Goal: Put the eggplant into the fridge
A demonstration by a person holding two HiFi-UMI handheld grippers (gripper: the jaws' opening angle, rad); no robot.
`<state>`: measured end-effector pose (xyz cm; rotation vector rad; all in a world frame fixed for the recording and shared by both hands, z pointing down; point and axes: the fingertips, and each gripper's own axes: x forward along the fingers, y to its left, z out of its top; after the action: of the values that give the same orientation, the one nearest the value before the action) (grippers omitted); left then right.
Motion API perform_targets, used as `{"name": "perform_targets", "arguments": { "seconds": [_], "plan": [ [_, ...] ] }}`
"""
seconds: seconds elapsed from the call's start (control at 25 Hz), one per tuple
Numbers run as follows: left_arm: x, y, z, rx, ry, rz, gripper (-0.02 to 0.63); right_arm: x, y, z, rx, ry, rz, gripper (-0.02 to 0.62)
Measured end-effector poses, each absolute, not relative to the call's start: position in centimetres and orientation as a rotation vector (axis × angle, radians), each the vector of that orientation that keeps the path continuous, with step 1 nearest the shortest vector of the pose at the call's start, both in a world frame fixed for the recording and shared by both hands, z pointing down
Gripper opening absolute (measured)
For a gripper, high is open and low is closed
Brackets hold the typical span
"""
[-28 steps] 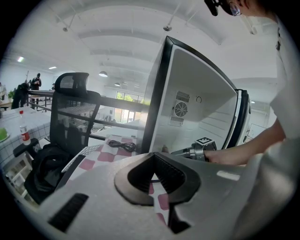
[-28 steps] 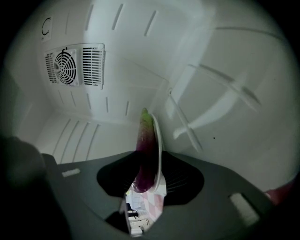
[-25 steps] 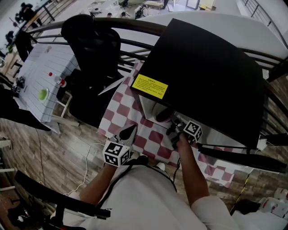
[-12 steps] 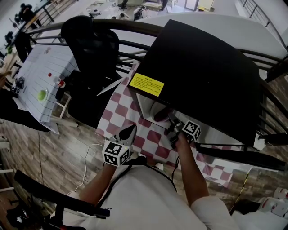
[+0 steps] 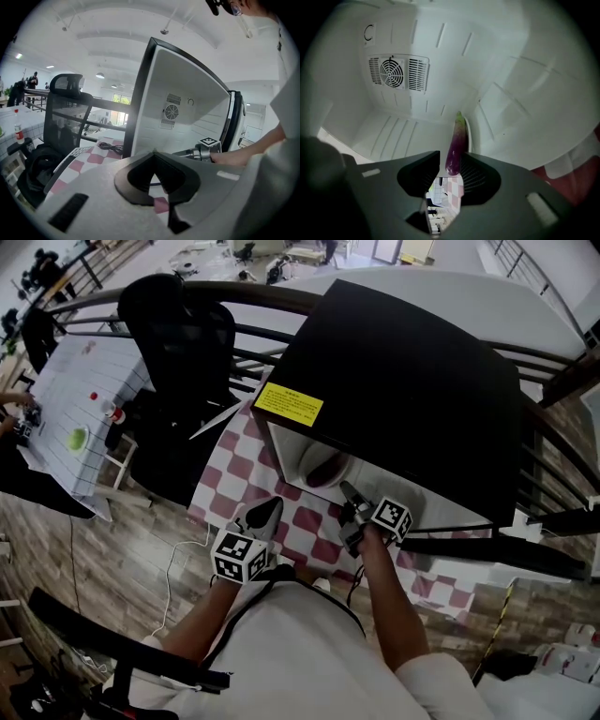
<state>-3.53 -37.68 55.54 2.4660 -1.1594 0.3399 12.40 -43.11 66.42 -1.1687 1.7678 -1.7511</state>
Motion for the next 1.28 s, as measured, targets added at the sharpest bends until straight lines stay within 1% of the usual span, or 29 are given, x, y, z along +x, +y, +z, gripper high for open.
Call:
{"name": "perform_targets", "arguments": {
  "seconds": [0.04, 0.12, 0.16, 0.2, 0.64, 1.28],
  "plan": [
    [-3.2, -37.5, 55.5, 2.471, -1.151, 0.335, 0.003, 12.5, -42.6, 66.1, -1.172, 1.778, -1.740, 0.116],
    [-2.4, -37.0, 55.3, 2.482, -1.137, 0.327, 0.003, 12.8, -41.5, 65.3, -1.182, 1.805, -1.713, 0.036],
    [-2.0, -36.8, 55.2, 2.487, -1.130, 0.322, 0.003, 12.8, -40.9, 64.9, -1.183, 1.823, -1.699, 0.011],
    [-1.6, -36.5, 55.2, 2.491, -1.124, 0.318, 0.003, 12.8, -40.3, 64.5, -1.180, 1.844, -1.686, 0.006],
    [1.0, -34.4, 54.2, 2.523, -1.089, 0.269, 0.003, 13.7, -34.9, 58.6, -1.174, 2.001, -1.497, 0.005],
    [1.9, -32.8, 53.6, 2.526, -1.087, 0.242, 0.003, 15.7, -29.7, 54.5, -1.529, 2.410, -1.053, 0.005]
  ]
}}
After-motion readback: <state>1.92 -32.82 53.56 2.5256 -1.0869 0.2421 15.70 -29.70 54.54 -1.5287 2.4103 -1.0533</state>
